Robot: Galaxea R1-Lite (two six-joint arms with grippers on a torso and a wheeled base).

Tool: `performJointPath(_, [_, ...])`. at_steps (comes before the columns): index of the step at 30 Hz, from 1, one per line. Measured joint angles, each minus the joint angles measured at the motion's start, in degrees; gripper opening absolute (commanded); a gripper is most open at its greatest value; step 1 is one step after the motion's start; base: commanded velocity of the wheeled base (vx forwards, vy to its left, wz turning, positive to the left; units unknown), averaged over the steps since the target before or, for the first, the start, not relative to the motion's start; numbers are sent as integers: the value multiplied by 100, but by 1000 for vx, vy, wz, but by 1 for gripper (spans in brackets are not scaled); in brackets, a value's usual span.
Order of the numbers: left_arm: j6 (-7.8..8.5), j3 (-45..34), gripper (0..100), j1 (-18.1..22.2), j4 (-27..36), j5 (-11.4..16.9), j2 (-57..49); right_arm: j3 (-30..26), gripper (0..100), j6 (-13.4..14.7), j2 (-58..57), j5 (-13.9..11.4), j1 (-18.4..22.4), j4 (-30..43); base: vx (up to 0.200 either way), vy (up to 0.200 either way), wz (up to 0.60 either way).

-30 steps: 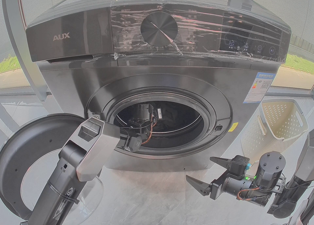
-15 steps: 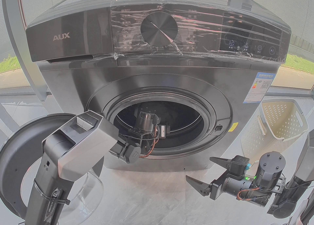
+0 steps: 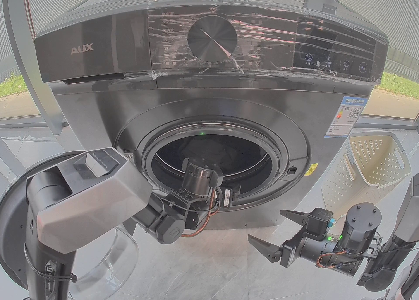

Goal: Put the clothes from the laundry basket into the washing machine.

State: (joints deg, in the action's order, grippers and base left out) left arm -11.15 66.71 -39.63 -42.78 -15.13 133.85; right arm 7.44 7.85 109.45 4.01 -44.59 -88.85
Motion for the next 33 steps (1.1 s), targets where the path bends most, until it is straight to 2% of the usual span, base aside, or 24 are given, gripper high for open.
performJointPath(4, [-1, -469, 100, -177, -205, 104, -216, -16, 100, 9, -11, 11, -13, 0, 0, 0, 0])
performJointPath(12, [-312, -1352, 100, -450, -285, 189, -1232, -41, 100, -5, -126, 63, 61, 0, 0, 0, 0])
performJointPath(15, [-362, -1718, 100, -483, -273, 185, -1682, -55, 100, -35, -239, 94, 190, 2, 0, 0, 0])
performJointPath(25, [-425, -3473, 100, -460, -238, -37, -3899, -196, 100, -50, -724, 219, 863, 0, 0, 0, 0])
performJointPath(33, [-422, -4370, 100, -207, -339, -132, -5081, -553, 100, -74, -1139, 154, 1855, 11, 0, 0, 0])
